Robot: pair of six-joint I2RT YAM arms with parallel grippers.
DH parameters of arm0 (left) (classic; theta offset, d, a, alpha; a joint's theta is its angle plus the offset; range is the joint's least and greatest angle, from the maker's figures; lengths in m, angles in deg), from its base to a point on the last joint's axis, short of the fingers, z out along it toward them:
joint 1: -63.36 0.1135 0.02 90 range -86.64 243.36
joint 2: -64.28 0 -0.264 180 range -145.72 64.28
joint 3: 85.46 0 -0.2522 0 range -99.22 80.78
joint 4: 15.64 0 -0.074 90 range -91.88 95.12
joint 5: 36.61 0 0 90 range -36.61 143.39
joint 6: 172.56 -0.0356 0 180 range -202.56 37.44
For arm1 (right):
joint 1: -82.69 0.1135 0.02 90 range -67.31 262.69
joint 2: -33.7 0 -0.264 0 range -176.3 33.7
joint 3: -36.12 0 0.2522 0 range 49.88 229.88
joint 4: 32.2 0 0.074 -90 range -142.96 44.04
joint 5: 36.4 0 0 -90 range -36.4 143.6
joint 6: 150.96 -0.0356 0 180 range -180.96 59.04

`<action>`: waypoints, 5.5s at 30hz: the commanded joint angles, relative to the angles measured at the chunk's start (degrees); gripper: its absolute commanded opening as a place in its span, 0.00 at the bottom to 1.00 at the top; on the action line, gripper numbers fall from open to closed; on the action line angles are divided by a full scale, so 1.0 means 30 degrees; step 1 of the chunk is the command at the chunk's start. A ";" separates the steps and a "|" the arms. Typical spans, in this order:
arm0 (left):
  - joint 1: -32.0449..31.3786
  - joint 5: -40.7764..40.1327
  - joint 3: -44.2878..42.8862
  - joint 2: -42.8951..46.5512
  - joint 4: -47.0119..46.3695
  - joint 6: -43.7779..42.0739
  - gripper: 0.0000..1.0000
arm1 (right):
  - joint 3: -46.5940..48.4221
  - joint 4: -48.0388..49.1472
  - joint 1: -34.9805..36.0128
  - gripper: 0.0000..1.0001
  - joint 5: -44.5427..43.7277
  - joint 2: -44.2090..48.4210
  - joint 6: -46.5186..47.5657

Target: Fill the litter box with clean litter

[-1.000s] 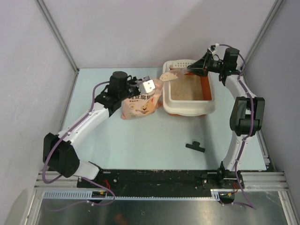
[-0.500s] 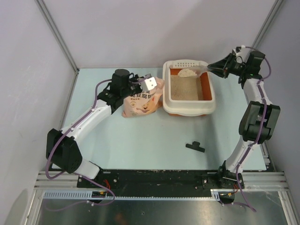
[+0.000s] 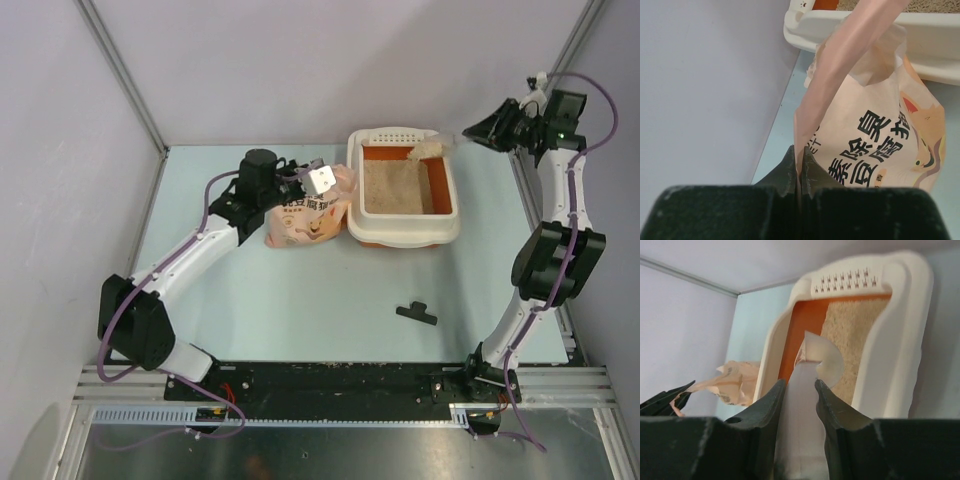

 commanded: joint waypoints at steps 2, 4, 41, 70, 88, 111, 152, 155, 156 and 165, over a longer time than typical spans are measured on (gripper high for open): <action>-0.0355 0.1192 -0.0013 0.1758 -0.4509 0.0105 0.00 | 0.2426 -0.1362 -0.0288 0.00 -0.1634 -0.0097 0.2577; -0.0355 0.1250 0.0105 0.1846 -0.4568 0.0309 0.00 | 0.2193 -0.1684 -0.0551 0.00 -0.1635 0.0486 0.2869; -0.0326 0.0899 0.1628 0.3018 -0.4891 0.1629 0.00 | 0.6469 -0.7689 1.0345 0.00 -0.2777 0.0756 1.1424; -0.0384 -0.0449 0.1804 0.3721 -0.5066 0.6373 0.00 | 0.3630 -0.5992 1.5971 0.00 -1.4295 -0.3843 0.3140; -0.0384 -0.0975 0.2214 0.3516 -0.5096 0.5585 0.00 | 0.4770 -0.1104 1.3336 0.00 0.3018 -0.6745 -0.1311; -0.0501 -0.3613 0.1307 0.2667 -0.4656 0.1219 0.00 | -0.0497 0.7122 0.9292 0.00 0.3466 -0.3409 -1.1384; -0.0882 -0.3027 -0.0216 0.1380 -0.4392 0.0222 0.00 | -0.7916 1.6949 0.6332 0.00 0.4838 0.0373 -1.6114; -0.0911 -0.2880 -0.0481 0.1115 -0.4480 0.0281 0.00 | -0.7945 1.6656 0.6245 0.00 0.4869 0.0548 -1.5910; -0.0911 -0.2909 -0.0626 0.1056 -0.4509 0.0252 0.00 | -0.7945 1.6510 0.6157 0.00 0.4869 0.0636 -1.5880; -0.0940 -0.2938 -0.1154 0.0647 -0.4539 0.0017 0.00 | -0.7945 1.6538 0.4461 0.00 0.4957 0.1047 -1.5967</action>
